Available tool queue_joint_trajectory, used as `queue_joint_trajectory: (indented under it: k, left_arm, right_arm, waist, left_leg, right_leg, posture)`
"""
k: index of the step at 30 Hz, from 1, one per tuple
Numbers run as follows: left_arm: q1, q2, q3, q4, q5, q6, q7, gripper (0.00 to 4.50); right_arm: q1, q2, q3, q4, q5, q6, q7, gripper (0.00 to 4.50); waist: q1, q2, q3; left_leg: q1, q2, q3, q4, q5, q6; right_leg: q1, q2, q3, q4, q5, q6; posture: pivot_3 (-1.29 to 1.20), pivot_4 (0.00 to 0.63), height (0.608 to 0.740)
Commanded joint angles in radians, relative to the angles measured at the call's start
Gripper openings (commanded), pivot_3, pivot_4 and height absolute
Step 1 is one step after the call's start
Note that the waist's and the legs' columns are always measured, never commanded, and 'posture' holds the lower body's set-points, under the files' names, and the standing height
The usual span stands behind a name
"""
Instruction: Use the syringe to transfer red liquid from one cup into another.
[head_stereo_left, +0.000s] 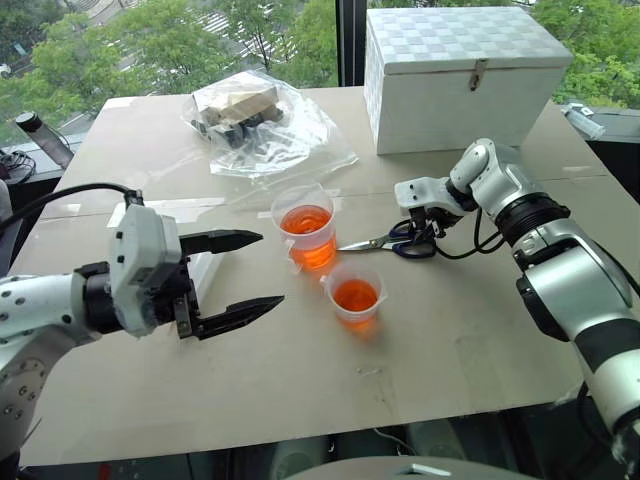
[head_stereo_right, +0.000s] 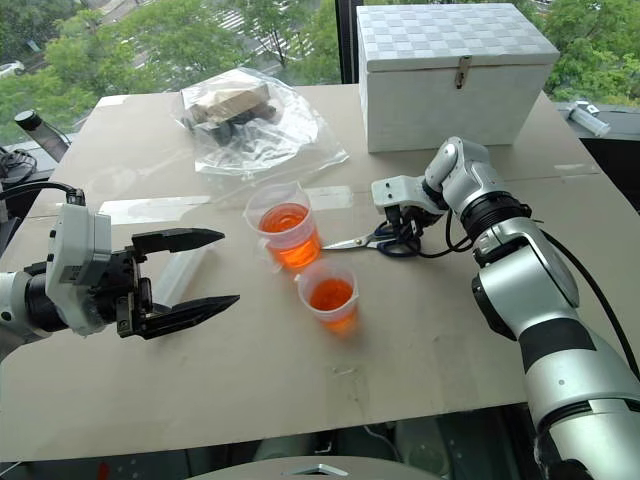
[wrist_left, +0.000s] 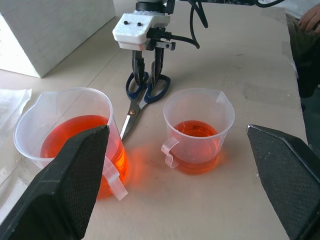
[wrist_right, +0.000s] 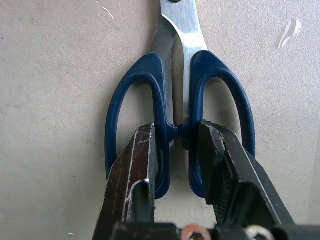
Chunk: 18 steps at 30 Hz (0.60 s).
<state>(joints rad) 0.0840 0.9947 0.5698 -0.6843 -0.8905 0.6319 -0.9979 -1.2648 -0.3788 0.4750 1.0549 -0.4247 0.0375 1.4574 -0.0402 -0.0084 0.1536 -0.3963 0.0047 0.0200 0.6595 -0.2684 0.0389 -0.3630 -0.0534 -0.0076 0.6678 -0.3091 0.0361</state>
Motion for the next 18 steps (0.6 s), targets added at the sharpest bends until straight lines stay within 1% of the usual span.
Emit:
queue_joint_trajectory:
  k: [1, 4, 11, 15, 17, 18]
  left_arm:
    - [-0.027, 0.013, 0.004, -0.001, -0.024, 0.0, 0.005, 4.5]
    - [-0.049, 0.011, -0.012, 0.001, -0.029, 0.002, 0.013, 4.5]
    - [-0.096, 0.006, -0.053, 0.015, -0.034, -0.002, 0.019, 4.5]
    - [-0.109, 0.003, -0.076, 0.03, -0.02, -0.011, 0.014, 4.5]
    - [-0.119, 0.004, -0.085, 0.039, -0.016, -0.014, 0.013, 4.5]
    - [-0.123, 0.006, -0.089, 0.042, -0.012, -0.015, 0.012, 4.5]
  right_arm:
    - [-0.004, -0.063, -0.013, -0.037, 0.013, 0.022, 0.055, 0.73]
    - [-0.01, -0.109, -0.023, -0.057, 0.028, 0.03, 0.089, 0.73]
    - [0.01, -0.218, -0.024, -0.074, 0.044, 0.005, 0.115, 0.73]
    - [0.023, -0.206, -0.039, -0.097, 0.062, 0.009, 0.05, 0.73]
    - [0.032, -0.193, -0.048, -0.119, 0.088, 0.014, 0.077, 0.73]
    - [0.043, -0.189, -0.05, -0.147, 0.103, 0.034, 0.107, 0.97]
  waist:
    - [0.002, 0.001, 0.001]
    - [0.007, 0.001, 0.001]
    - [-0.003, 0.001, 0.002]
    - [-0.005, 0.001, 0.002]
    - [-0.003, 0.001, 0.002]
    - [-0.003, 0.001, 0.002]
  left_leg:
    - [0.0, 0.0, 0.0, 0.0, 0.0, 0.0]
    - [-0.003, 0.0, 0.0, 0.0, 0.0, 0.0]
    - [-0.006, 0.0, 0.001, -0.002, 0.0, 0.0]
    - [-0.009, 0.0, 0.003, -0.002, 0.001, 0.0]
    - [-0.01, 0.0, 0.003, -0.002, 0.001, -0.001]
    - [-0.012, 0.0, 0.003, 0.0, 0.001, -0.001]
  right_leg:
    - [0.0, 0.0, 0.0, 0.0, 0.0, 0.0]
    - [-0.001, 0.0, 0.0, -0.001, 0.0, 0.0]
    - [-0.005, 0.001, 0.001, -0.004, 0.0, 0.0]
    - [-0.009, 0.002, 0.003, -0.003, 0.0, 0.0]
    - [-0.011, 0.002, 0.003, -0.001, 0.0, 0.0]
    - [-0.013, 0.003, 0.003, 0.0, 0.0, 0.0]
  posture:
    - [0.0, 0.15, 0.74]
    - [0.0, 0.15, 0.74]
    - [0.0, 0.15, 0.74]
    - [0.0, 0.15, 0.74]
    - [0.0, 0.15, 0.74]
    - [0.0, 0.15, 0.74]
